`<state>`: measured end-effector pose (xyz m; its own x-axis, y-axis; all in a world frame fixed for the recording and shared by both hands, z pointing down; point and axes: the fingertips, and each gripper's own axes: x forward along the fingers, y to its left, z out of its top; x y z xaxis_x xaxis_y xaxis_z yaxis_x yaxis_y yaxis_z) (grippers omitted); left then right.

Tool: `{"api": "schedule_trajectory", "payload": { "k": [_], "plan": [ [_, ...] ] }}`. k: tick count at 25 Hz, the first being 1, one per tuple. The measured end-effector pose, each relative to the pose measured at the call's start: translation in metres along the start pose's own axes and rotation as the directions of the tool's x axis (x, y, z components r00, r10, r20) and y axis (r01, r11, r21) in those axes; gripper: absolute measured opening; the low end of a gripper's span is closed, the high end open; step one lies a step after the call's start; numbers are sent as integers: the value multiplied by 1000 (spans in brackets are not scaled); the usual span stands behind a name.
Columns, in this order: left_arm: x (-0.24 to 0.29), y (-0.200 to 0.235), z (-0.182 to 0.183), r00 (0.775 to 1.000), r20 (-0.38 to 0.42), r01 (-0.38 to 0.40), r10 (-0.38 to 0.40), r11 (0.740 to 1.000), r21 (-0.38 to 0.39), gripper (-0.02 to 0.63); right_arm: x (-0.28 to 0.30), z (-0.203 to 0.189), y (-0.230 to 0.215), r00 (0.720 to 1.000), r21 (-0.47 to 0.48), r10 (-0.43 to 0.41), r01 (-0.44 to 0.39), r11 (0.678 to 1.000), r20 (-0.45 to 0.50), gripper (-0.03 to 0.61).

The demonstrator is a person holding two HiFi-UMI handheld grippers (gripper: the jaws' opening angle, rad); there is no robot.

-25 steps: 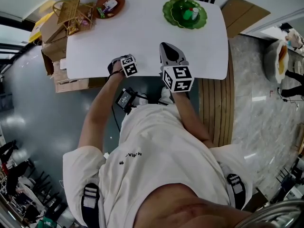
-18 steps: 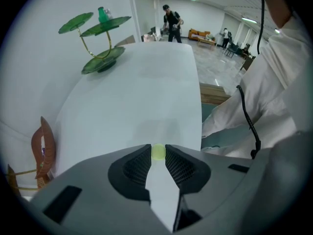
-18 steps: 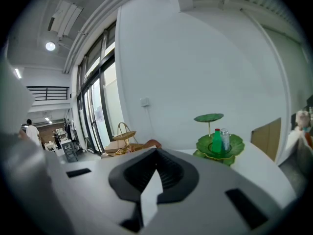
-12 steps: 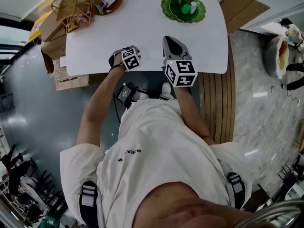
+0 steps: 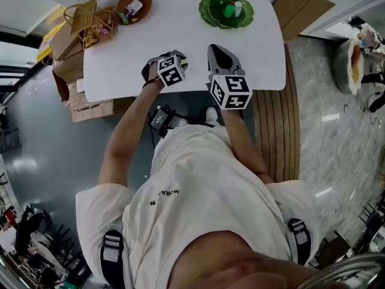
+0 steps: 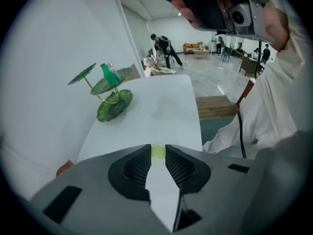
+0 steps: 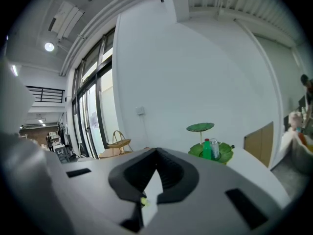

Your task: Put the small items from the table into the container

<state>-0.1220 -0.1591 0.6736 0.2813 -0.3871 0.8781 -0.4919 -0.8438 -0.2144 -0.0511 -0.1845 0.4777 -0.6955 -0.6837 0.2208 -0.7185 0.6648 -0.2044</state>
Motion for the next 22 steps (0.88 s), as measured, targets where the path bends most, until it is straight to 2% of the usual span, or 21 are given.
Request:
{"api": "schedule_trajectory", "payload": {
  "k": [8,15,19,22],
  "plan": [
    [-22,16,44,994,98,-48,52,998,-37,91,-10,8,-12,999,-5,-46,46,999,22,5],
    [-39,30,68,977,186,-89,107,990,-106,92,-17,15,-26,995,2,-87,87,996,41,5],
    [-47,38,82,960,242,-106,144,981,-162,92,-20,19,-31,994,7,-98,98,995,49,5],
    [-53,45,94,937,299,-116,181,968,-223,92,-23,20,-36,992,9,-112,112,994,50,5]
  ]
}}
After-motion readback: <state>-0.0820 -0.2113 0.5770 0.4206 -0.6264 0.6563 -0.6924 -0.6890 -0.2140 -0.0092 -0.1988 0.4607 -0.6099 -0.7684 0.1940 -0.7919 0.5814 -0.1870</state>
